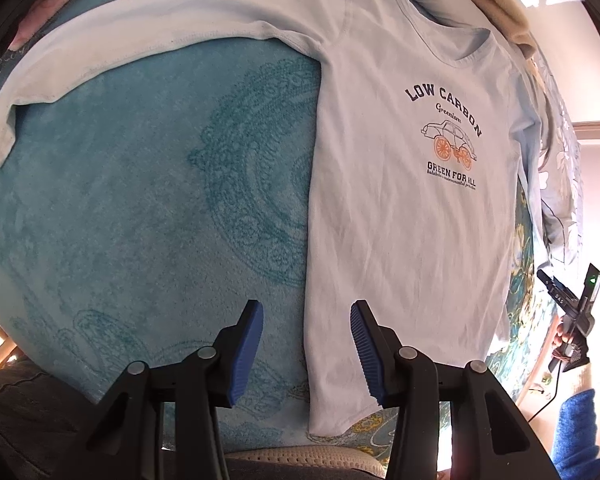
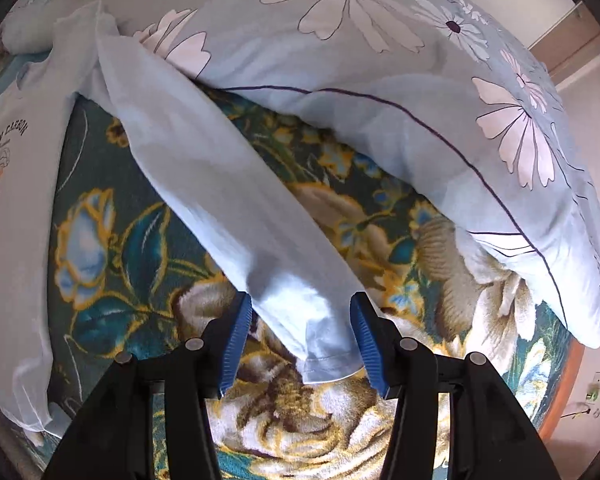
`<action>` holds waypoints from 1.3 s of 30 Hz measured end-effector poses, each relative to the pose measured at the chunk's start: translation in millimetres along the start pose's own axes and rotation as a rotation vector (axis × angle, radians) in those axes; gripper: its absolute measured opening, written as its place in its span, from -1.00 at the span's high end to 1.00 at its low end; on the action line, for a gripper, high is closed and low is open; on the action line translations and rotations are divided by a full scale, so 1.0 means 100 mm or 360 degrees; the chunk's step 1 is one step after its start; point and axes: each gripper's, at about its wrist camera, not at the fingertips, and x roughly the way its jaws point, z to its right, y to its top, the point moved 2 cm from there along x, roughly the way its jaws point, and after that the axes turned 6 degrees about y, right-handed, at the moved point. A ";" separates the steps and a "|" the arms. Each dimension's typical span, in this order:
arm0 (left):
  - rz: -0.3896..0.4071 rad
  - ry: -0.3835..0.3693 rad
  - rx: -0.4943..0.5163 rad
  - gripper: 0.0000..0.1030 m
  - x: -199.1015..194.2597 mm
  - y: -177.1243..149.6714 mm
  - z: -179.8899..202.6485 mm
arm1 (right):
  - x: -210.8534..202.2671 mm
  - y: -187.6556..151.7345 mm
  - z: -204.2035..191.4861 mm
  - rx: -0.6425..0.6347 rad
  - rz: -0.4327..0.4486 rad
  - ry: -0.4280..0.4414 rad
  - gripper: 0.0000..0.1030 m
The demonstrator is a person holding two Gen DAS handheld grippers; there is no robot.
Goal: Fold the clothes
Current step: 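Grasp the sleeve cuff with the right tool, then carry the sleeve across the shirt body with the right tool and release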
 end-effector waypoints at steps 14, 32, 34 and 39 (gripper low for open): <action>0.0039 -0.0038 -0.0062 0.03 -0.20 0.02 -0.22 | -1.25 0.38 0.25 0.0701 0.0515 0.0517 0.98; 0.0161 -0.0069 -0.0026 0.03 -0.56 0.42 -0.36 | -1.73 1.36 -1.52 0.0503 0.0396 0.1320 0.98; 0.0227 -0.0075 -0.0022 0.03 -0.63 0.49 -0.37 | -1.84 1.56 -1.88 0.0395 0.0426 0.1416 0.98; 0.0261 -0.0175 -0.0085 -0.01 -0.60 0.62 -0.48 | -1.69 1.98 -2.89 0.0143 0.0291 0.1435 0.98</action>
